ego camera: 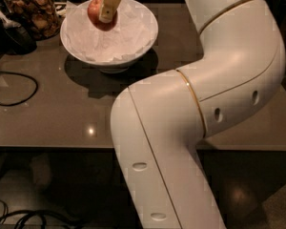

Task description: Pick apple from white bowl

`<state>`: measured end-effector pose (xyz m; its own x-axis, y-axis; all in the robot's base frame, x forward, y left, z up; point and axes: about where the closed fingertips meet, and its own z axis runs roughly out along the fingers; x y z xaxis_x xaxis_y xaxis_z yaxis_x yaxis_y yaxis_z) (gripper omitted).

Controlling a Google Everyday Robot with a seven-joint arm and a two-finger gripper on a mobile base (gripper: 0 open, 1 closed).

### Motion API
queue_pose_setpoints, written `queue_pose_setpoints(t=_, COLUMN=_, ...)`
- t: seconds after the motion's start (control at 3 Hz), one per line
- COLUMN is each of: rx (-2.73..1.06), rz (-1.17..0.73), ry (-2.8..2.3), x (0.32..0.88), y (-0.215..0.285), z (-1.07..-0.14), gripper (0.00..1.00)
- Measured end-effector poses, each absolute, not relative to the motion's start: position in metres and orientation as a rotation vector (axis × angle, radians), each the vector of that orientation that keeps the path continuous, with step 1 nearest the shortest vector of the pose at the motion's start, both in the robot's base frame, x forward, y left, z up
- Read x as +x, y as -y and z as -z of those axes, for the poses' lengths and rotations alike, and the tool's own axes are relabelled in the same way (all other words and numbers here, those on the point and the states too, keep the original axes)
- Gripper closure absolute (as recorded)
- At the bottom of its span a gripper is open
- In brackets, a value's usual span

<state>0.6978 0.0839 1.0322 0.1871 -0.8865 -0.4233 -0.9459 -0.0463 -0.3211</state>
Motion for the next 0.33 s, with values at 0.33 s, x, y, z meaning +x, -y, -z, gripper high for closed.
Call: queue_pose_setpoints(t=0.33, rx=-1.939, rz=-0.152, ry=-1.619, x=0.6792, y=-0.0876, z=-1.0664, gripper=1.0)
